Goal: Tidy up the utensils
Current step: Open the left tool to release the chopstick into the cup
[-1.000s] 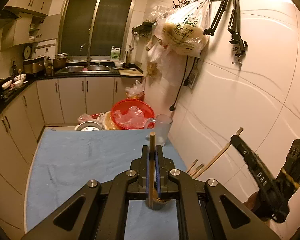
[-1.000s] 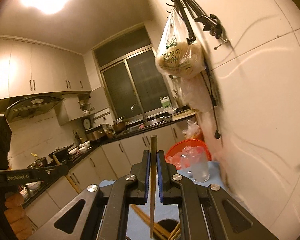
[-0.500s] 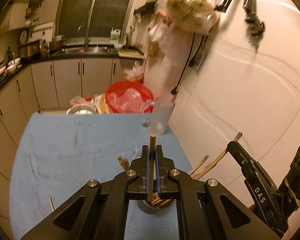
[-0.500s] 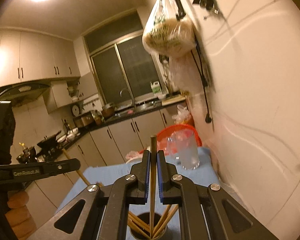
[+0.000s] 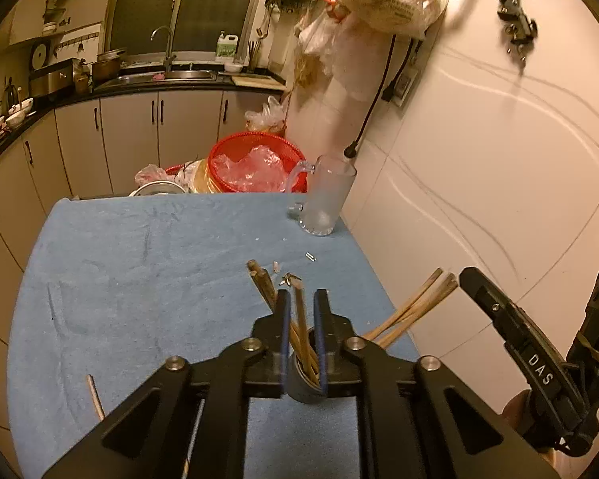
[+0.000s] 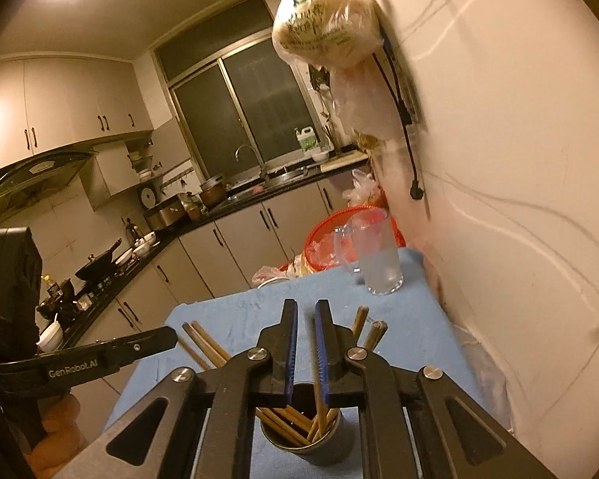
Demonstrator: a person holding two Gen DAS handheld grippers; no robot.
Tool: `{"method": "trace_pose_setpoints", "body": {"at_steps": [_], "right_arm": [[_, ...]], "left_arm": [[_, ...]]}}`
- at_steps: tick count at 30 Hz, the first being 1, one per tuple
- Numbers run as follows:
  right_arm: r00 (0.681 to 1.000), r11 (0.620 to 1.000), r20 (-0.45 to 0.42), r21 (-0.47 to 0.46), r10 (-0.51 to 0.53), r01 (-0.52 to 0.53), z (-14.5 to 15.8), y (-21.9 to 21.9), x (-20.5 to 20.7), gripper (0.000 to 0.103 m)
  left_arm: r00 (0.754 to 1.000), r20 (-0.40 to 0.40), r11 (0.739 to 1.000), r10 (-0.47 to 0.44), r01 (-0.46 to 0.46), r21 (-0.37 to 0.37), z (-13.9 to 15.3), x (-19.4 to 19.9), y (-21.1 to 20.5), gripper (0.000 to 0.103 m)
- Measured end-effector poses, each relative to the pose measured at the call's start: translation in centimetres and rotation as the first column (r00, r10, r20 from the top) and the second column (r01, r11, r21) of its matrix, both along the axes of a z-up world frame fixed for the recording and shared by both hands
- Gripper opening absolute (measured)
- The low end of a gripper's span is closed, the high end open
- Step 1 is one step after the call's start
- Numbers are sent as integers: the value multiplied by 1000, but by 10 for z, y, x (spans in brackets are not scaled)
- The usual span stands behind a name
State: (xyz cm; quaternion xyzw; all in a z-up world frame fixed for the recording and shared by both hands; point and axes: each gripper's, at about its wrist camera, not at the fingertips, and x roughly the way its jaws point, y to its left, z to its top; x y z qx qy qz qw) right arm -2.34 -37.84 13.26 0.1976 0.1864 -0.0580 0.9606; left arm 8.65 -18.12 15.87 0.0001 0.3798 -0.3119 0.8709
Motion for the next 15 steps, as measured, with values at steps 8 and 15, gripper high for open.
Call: {"method": "trace_pose_setpoints", "body": {"at_steps": [8, 15], "right_arm": [[996, 1000, 88, 5, 19, -19, 23, 19, -33, 29], [980, 980, -30, -13, 198, -198, -20, 87, -25, 37]], "left_arm": [[998, 54, 998, 37, -35, -45, 13, -21, 49, 32], [982, 39, 982, 186, -187, 7, -31, -25, 120, 39]]}}
